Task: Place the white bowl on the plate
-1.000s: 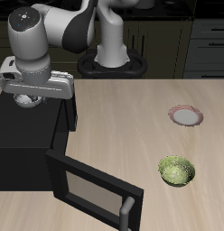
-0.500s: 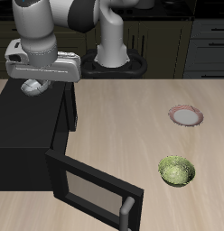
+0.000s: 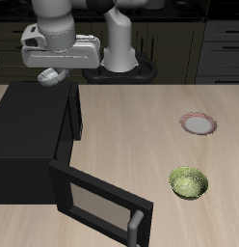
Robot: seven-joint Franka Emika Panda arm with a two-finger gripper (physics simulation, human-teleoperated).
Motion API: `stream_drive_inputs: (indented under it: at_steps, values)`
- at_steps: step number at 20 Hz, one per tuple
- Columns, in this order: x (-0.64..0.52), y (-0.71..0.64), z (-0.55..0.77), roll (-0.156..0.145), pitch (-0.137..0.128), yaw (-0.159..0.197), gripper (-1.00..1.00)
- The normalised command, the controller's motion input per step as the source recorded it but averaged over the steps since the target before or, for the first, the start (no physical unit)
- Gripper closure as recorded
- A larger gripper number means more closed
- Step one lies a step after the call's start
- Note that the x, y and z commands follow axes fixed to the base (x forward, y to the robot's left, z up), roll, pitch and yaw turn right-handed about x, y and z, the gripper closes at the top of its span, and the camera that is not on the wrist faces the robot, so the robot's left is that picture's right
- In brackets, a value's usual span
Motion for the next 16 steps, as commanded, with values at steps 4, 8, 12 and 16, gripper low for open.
stream_drive_inputs:
  at_steps: [4, 8, 12, 16]
  values:
    - [-0.26, 0.30, 0.09, 0.032, -0.029, 0.005, 1.00]
    - [-0.23, 0.25, 0.01, 0.013, 0.000, 0.022, 1.00]
    - [-0.42, 0.42, 0.08, 0.033, -0.037, 0.015, 1.00]
    - [-0.24, 0.18, 0.04, -0.057, -0.043, 0.016, 1.00]
